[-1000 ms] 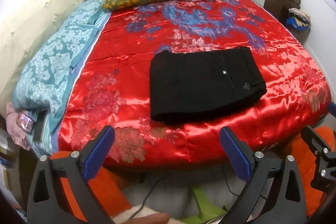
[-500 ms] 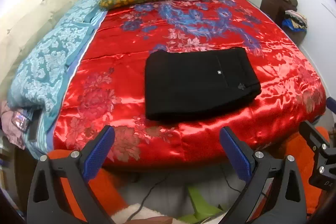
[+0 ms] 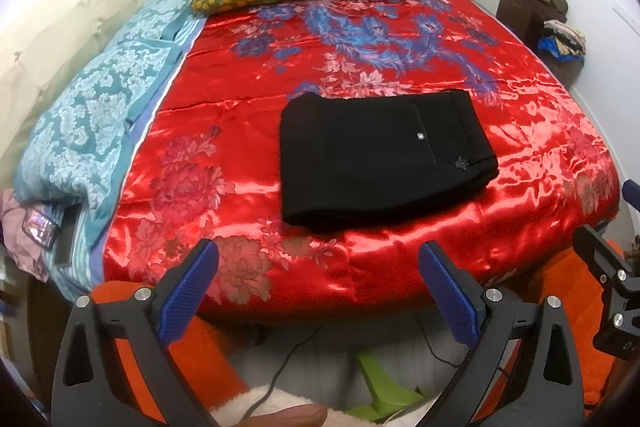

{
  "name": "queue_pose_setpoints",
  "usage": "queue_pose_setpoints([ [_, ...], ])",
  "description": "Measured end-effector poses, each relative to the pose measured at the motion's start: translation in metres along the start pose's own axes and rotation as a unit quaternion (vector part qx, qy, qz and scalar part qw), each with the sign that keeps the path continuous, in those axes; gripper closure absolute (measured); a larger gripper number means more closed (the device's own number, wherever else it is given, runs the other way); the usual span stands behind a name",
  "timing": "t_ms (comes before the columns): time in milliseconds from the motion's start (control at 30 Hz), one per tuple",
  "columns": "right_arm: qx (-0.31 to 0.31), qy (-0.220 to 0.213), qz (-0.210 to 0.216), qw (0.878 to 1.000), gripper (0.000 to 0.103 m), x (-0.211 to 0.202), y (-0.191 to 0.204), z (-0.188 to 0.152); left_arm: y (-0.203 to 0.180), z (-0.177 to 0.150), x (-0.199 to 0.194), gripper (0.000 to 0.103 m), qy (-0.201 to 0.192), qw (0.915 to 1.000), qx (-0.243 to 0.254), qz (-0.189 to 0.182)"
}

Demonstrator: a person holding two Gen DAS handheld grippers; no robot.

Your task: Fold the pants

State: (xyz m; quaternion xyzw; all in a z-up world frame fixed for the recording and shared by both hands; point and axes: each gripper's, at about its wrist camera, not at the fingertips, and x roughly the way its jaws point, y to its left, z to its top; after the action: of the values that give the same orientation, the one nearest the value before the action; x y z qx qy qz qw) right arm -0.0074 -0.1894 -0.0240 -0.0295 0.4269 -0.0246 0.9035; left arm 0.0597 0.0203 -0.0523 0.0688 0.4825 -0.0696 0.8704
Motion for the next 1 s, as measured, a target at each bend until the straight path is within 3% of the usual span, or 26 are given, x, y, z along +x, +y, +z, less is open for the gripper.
queue_pose_setpoints([
  [1000, -0.006, 0.013, 0.020, 1.000, 0.000, -0.009, 0.013, -0.004, -0.001, -0.005, -0.010, 0.002, 0.001, 0.9998, 0.009, -0.018],
])
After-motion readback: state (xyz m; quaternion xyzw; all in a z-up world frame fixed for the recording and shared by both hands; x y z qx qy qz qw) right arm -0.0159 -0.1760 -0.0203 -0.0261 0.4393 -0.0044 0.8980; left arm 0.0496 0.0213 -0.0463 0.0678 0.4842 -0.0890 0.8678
